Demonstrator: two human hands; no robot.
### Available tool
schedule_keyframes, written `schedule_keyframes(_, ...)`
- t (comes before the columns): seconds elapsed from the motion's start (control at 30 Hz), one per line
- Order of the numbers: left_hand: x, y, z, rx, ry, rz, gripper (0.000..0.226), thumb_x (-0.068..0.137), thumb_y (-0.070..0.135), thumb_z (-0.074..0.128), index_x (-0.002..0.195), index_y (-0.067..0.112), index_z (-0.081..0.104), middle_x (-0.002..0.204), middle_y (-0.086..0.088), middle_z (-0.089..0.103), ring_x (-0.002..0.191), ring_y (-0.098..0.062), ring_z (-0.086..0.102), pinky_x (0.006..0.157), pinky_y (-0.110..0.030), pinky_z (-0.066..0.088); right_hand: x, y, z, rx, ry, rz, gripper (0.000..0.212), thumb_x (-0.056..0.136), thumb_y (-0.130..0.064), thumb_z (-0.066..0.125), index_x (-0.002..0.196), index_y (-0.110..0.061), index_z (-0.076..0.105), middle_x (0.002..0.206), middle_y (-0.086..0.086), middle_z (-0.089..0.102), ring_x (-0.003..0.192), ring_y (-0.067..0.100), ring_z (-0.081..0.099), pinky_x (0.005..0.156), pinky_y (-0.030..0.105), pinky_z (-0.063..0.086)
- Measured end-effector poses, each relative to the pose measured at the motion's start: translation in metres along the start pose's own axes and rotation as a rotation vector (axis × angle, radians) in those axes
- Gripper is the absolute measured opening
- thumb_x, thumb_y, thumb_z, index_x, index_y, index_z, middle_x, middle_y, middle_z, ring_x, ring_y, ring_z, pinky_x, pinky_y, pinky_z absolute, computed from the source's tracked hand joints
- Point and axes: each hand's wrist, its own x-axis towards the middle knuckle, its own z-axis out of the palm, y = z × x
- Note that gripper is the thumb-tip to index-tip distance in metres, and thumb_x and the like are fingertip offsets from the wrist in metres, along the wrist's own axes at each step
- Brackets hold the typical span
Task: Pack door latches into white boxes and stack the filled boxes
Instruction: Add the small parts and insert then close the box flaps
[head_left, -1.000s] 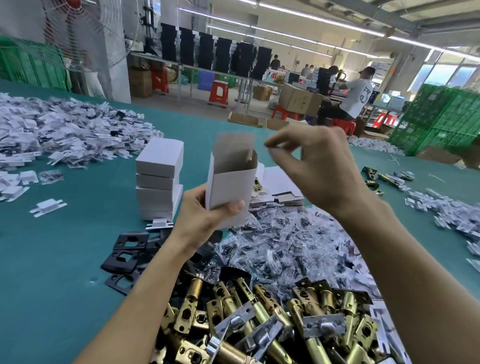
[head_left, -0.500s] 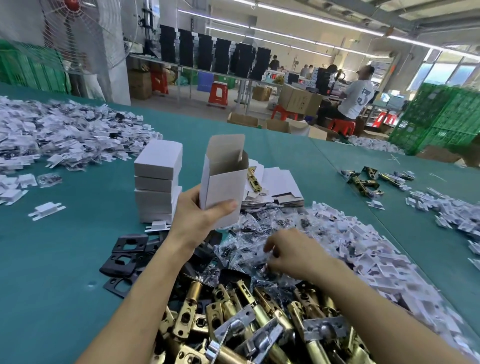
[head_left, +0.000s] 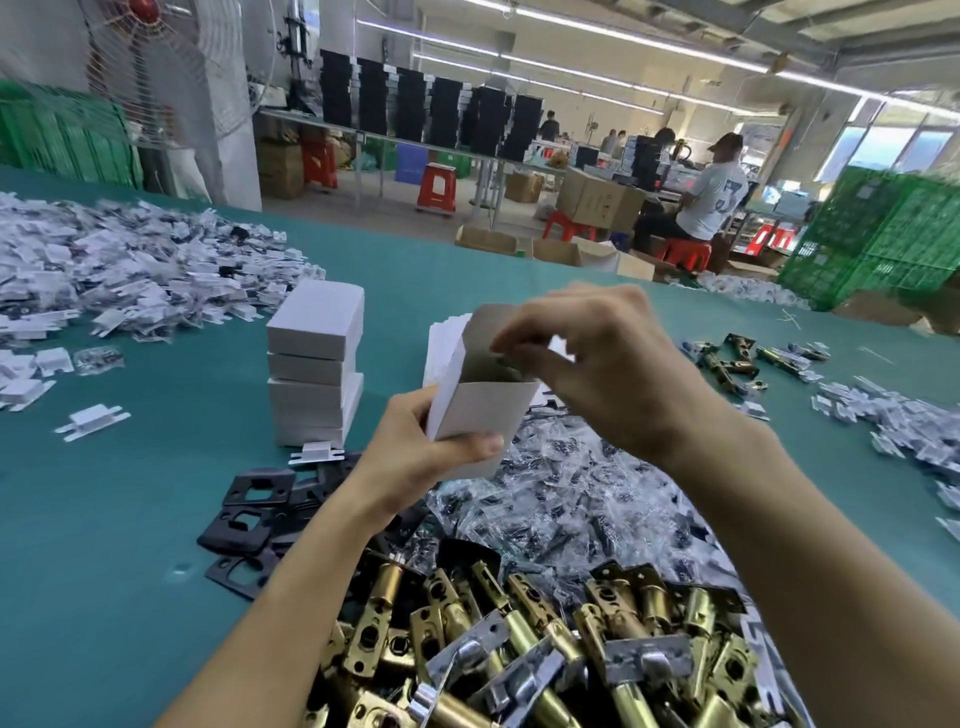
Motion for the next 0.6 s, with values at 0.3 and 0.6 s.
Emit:
schedule_keyframes(0.3,0.0,0.001,0.001,-0.019,-0.021,-0.004,0.024,0.065,0.022,0.083,0.087,0.026,0.077,0.087,-0.006,0.074,0.074,-0.009,0.066,0.06,-0.019,0.052,-0.001,0.001,0.007,0.045,-0.102,-0.021,0.028,0.085,0.009,0.06,0.095,-0.011,0.077,0.091,0.001,0.075,0.082,0.015,0.068,0.073,0.029,0.05)
schedule_keyframes(0.6,-0.001,0.002,-0.001,-0.152,-0.066,-0.024,0.036,0.065,0.022,0.085,0.099,0.021,0.076,0.096,-0.006,0.076,0.085,-0.014,0.07,0.07,-0.023,0.055,-0.03,0.021,0.009,0.454,0.114,0.419,0.029,0.081,-0.024,0.076,0.107,-0.029,0.064,0.11,-0.012,0.067,0.101,0.007,0.067,0.082,0.03,0.059)
